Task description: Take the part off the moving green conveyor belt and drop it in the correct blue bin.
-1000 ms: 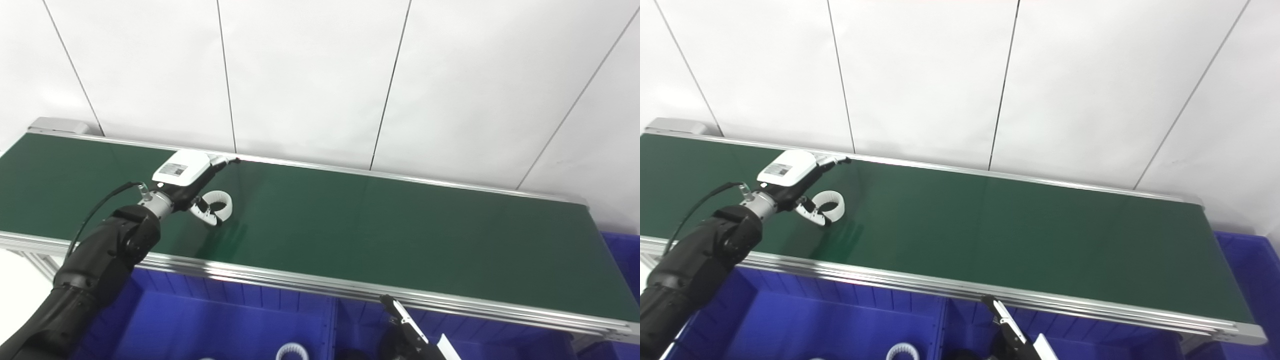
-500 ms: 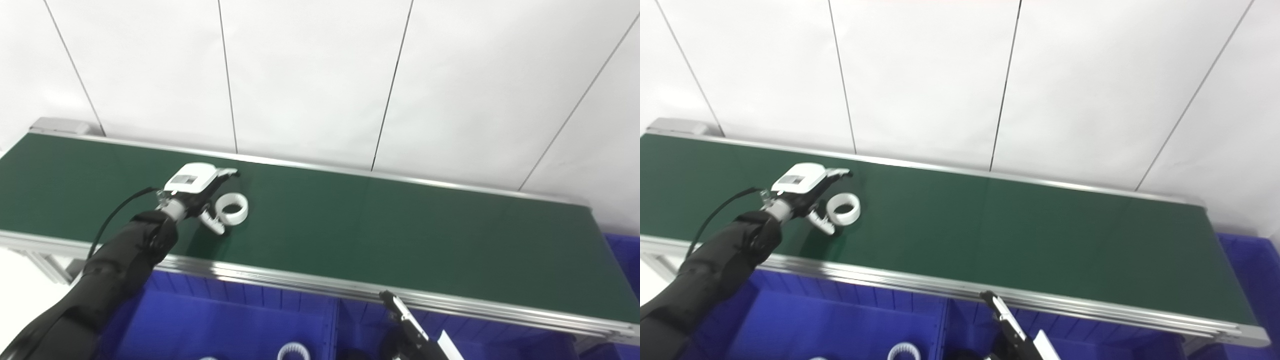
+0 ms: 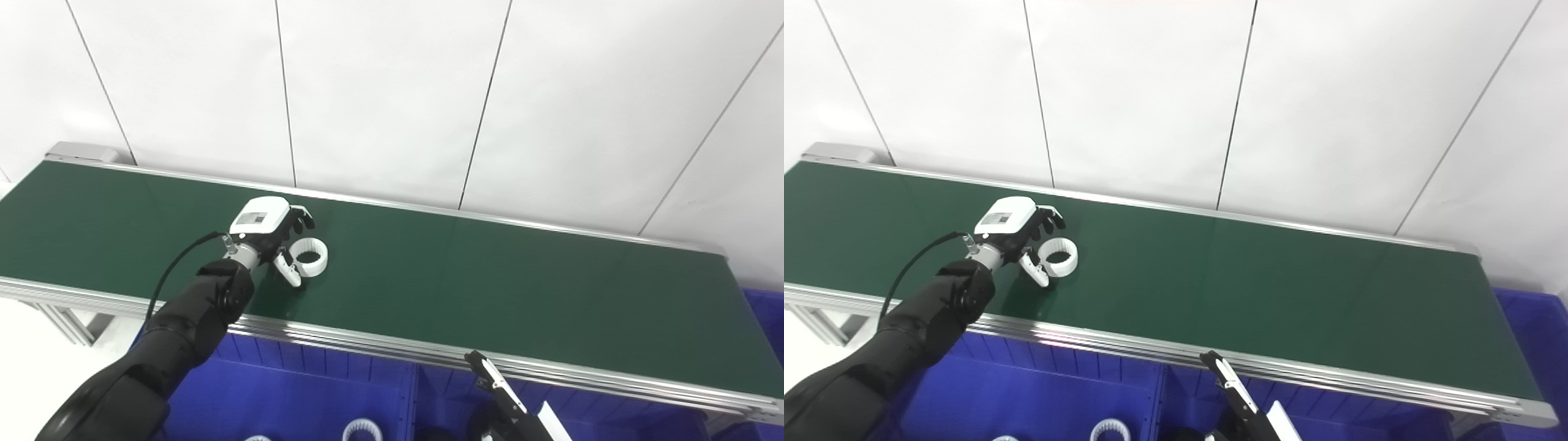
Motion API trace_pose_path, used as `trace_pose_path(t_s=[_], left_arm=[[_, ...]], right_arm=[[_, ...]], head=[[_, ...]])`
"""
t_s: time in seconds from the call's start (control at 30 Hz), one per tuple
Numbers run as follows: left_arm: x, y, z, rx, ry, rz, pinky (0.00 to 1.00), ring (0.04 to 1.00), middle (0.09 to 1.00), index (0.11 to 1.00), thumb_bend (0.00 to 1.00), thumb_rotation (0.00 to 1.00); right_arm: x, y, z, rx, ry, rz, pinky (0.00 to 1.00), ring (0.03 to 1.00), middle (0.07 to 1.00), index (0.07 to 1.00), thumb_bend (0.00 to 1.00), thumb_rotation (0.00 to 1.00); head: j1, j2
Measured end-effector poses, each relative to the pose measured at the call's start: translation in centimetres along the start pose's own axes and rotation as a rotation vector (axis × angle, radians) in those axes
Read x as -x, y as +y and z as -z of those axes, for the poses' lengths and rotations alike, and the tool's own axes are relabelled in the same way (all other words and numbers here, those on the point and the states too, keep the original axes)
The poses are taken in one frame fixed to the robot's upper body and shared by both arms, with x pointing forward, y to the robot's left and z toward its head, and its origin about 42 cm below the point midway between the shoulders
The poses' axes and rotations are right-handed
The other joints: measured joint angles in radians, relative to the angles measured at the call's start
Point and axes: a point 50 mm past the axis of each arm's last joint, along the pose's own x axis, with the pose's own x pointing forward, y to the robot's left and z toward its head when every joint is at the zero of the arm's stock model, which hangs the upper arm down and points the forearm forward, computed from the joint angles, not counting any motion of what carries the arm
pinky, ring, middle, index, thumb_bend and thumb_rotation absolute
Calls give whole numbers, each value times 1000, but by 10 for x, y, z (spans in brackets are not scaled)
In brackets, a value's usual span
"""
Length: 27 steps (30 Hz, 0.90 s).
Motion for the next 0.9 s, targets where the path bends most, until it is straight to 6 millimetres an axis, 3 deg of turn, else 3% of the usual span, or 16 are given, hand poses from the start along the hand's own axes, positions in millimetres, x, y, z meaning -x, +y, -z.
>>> trace_pose_path(t_s=[0.17,0.3,0.43,0.6,0.7,0.73,0.77,0.83,0.87,0.9], left_arm=[[-4,-5,-14,-4,-7,2,248,364,548,609,928,33],[-6,-10,-25,-5,-4,2,240,361,564,599,906,59],[-17,-9,-39,-10,6,66,295,431,658,712,863,132],[-30,-9,-55,-56,-4,149,284,402,603,761,847,120],[-41,-10,-71,-118,-25,213,307,430,610,742,831,156],[-44,-10,-76,-147,-35,233,397,532,662,719,828,167],[-47,-8,-81,-174,-47,254,426,538,625,655,830,126],[-51,-7,-90,-222,-69,295,429,528,599,625,829,108],[-53,-6,-95,-236,-78,310,412,506,574,545,649,80],[-54,-6,-100,-245,-88,322,406,498,565,518,587,70]], right_arm=[[-1,-2,-4,5,9,3,928,974,995,977,440,1000],[-4,-3,-8,7,1,6,926,973,996,977,433,1000],[-4,-3,-8,5,9,6,927,974,995,977,429,1000],[-5,-2,-10,14,16,7,913,967,993,974,422,1000],[-7,-2,-14,14,6,11,915,968,994,976,416,1000],[-8,-2,-14,13,5,11,915,968,994,976,416,1000],[-8,-1,-14,11,7,11,914,968,994,976,416,1000],[-8,0,-14,7,14,11,912,967,993,975,415,1000],[-8,0,-14,7,17,10,910,965,991,973,415,1000],[-9,1,-14,7,17,11,909,964,990,972,415,1000]], head=[[-6,3],[-9,6],[-15,11],[-23,18],[-28,20],[-31,21],[-32,20],[-35,20],[-35,20],[-40,20]])
